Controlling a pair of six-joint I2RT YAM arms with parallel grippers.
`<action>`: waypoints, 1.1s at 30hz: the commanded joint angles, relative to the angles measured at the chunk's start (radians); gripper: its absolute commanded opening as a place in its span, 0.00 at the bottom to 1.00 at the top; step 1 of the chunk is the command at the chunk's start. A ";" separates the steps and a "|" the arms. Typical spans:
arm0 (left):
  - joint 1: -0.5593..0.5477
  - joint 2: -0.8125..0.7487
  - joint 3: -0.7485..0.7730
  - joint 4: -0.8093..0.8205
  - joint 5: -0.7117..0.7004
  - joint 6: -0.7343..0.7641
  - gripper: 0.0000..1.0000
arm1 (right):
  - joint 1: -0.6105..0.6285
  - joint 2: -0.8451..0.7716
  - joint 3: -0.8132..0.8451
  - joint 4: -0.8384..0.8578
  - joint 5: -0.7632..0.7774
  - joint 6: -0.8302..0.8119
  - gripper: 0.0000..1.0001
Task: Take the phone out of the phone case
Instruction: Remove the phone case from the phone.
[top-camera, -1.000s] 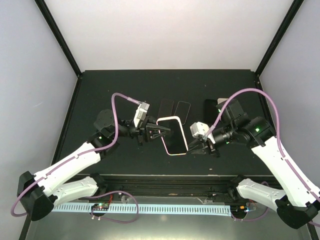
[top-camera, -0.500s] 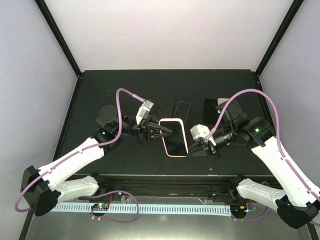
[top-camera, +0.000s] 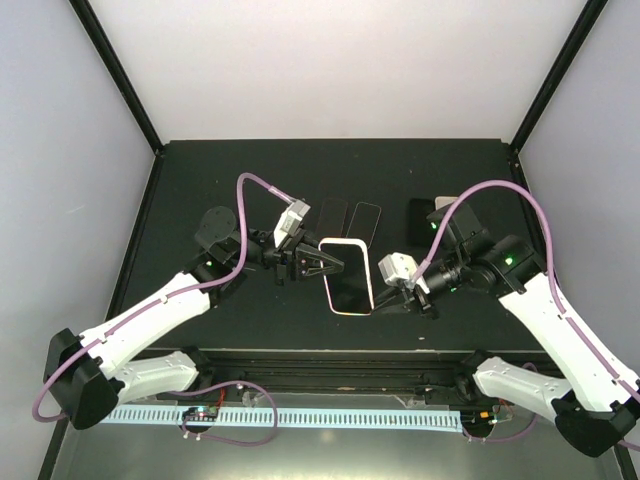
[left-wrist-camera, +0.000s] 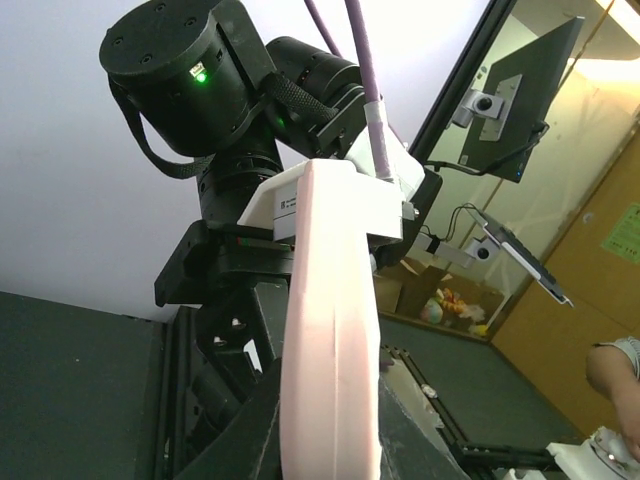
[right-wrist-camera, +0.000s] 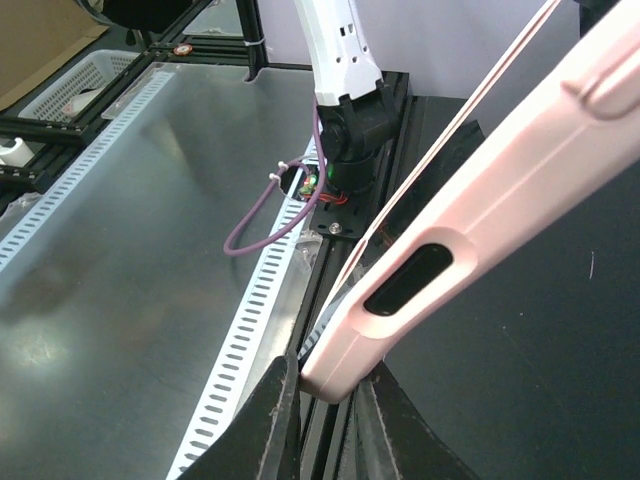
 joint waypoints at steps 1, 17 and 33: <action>-0.018 -0.059 0.090 0.095 0.118 -0.116 0.02 | -0.006 0.009 -0.033 0.058 0.176 -0.060 0.13; -0.039 -0.064 0.105 0.096 0.140 -0.156 0.02 | 0.014 0.053 0.050 0.072 0.283 -0.130 0.21; -0.049 -0.072 0.098 0.102 0.142 -0.168 0.02 | 0.017 0.034 0.013 0.345 0.386 0.169 0.26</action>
